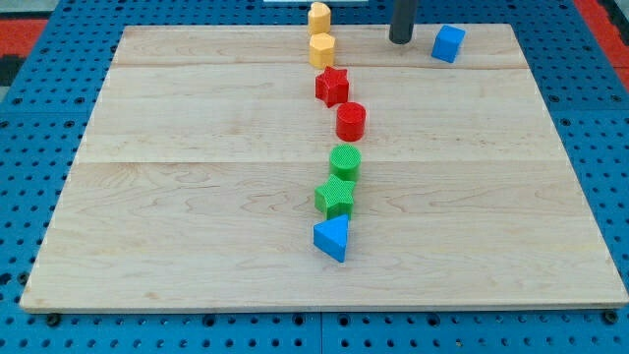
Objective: Place the yellow hexagon below the blue cube
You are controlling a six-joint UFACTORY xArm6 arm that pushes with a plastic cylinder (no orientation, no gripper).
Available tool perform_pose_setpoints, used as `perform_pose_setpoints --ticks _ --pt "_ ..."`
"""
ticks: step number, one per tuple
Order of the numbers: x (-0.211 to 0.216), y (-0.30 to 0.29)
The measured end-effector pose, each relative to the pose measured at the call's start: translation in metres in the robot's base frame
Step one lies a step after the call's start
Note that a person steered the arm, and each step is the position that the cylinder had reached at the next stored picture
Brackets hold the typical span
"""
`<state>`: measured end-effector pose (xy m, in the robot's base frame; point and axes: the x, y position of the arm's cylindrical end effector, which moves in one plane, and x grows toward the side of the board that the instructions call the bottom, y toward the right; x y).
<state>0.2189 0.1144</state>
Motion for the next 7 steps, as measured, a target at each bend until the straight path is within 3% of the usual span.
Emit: perform_pose_setpoints --ticks 3,4,5,7 --pt "0.008 -0.050" --pt "-0.016 -0.105" --pt "0.008 -0.149" --pt "0.025 -0.047"
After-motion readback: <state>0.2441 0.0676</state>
